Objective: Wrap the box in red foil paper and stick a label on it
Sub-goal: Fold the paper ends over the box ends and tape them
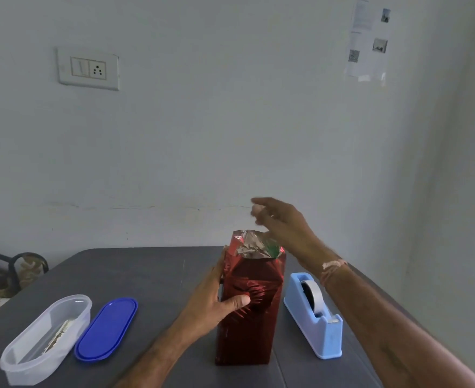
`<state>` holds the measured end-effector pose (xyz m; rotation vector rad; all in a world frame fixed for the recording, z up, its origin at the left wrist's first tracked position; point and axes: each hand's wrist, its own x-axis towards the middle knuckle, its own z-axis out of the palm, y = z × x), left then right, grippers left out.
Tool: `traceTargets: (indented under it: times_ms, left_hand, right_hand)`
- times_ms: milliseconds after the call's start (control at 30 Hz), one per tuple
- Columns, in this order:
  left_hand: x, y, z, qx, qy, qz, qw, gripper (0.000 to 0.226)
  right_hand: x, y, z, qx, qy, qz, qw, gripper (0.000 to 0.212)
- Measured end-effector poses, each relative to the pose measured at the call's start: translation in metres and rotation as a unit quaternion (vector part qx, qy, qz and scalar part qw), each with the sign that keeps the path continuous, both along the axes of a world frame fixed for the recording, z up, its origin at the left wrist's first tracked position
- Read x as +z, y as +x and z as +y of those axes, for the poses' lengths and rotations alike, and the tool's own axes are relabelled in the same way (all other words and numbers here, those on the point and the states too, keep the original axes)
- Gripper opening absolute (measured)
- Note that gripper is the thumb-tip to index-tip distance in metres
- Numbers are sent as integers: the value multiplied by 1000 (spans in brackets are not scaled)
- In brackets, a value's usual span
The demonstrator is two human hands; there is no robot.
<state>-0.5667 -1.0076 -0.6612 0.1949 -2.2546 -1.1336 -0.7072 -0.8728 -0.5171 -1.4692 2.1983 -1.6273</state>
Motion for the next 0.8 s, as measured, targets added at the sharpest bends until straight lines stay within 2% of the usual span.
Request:
traceTargets:
  times_ms: [67, 133, 267, 333, 467, 533, 600, 700, 800]
  left_hand:
    - [2, 1, -1, 7, 11, 2, 1000, 105]
    - [5, 1, 1, 12, 34, 10, 999, 106]
    - [5, 2, 12, 25, 32, 25, 999, 92]
    - [4, 3, 18, 38, 23, 37, 998, 85]
    - [0, 7, 31, 52, 35, 64, 996, 72]
    - [1, 10, 37, 61, 30, 77, 995, 68]
    - [2, 12, 39, 62, 16, 82, 995, 65]
    - [6, 13, 37, 69, -12, 69, 995, 67]
    - [8, 13, 31, 89, -88, 47, 991, 67]
  right_hand:
    - [-10, 1, 19, -48, -86, 34, 995, 42]
    - [-31, 0, 38, -84, -134, 30, 987, 52]
    - [-88, 4, 62, -80, -107, -45, 990, 88]
    - [-110, 8, 67, -72, -76, -62, 993, 98]
    - [-137, 20, 67, -38, -67, -96, 992, 86]
    - [-138, 26, 64, -11, -81, -92, 992, 65]
    - [-134, 31, 62, 1, -93, -78, 993, 52]
    - [-131, 34, 59, 8, -83, -66, 994, 48]
    - [-129, 32, 59, 8, -46, -20, 999, 51]
